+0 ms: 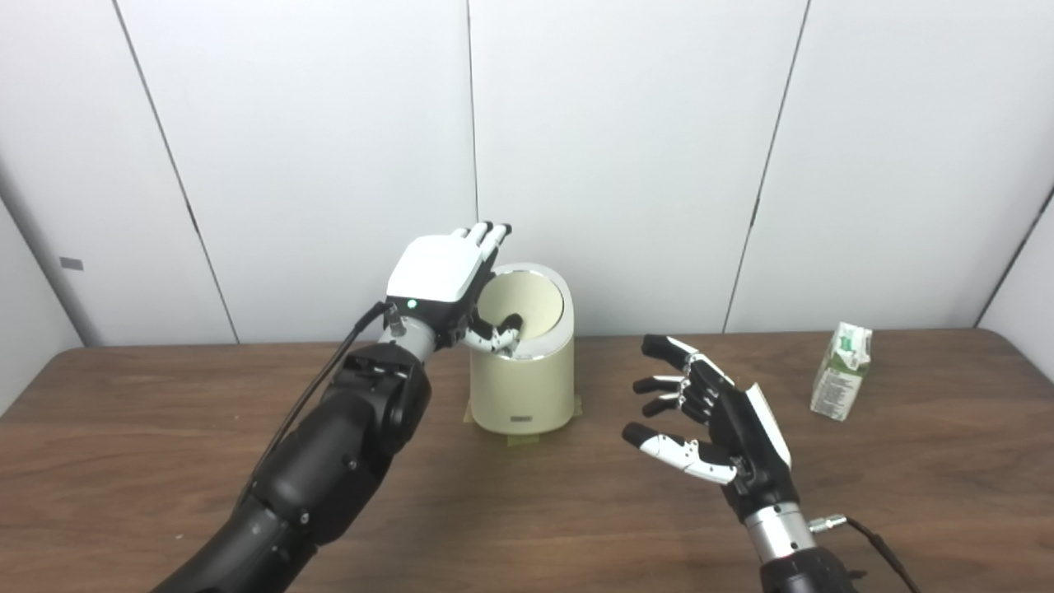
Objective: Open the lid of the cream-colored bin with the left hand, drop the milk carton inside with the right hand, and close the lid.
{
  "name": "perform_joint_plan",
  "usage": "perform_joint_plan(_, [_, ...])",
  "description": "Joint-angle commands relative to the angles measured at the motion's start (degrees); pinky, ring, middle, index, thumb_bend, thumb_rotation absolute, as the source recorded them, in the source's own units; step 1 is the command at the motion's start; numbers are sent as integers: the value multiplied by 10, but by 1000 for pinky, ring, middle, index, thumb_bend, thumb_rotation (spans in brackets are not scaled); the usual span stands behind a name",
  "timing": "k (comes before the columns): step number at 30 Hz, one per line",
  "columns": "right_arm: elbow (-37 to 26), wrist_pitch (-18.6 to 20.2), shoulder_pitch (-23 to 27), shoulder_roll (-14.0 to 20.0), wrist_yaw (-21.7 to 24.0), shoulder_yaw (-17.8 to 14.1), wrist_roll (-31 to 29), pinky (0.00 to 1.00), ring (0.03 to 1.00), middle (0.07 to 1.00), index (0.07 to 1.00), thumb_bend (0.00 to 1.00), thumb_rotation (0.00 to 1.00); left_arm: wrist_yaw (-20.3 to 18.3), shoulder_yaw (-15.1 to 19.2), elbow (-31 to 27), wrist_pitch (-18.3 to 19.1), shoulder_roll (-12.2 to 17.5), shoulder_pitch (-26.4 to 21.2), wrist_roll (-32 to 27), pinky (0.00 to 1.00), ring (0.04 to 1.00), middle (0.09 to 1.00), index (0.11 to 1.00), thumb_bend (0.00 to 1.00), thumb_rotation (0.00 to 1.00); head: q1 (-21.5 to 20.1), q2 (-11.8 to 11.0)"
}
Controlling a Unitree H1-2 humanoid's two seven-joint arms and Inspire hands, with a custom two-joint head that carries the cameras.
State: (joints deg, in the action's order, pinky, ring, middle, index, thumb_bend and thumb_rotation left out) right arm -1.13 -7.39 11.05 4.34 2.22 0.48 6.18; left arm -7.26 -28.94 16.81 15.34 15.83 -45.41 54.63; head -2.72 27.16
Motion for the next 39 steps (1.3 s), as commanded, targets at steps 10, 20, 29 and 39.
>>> perform_joint_plan(10, [-23,-4,15,-4,-1,11,5,534,662,818,783,554,280,83,60,0,-28,-21,-1,-29,815,944,987,1000,1000,281,-2,1])
perform_joint_plan(20, [-23,-2,12,-2,0,19,9,530,662,831,788,587,361,105,95,-12,-34,-35,-14,-56,807,959,992,1000,991,298,0,2])
perform_joint_plan(29, [-24,2,12,-5,10,24,-9,528,661,833,793,568,310,125,114,11,-38,-51,-17,-75,776,952,987,1000,1000,281,0,2])
perform_joint_plan(39, [-18,-7,12,-7,12,29,-8,520,651,831,787,558,277,182,117,74,-57,-66,-32,-91,787,941,981,1000,1000,272,-4,4])
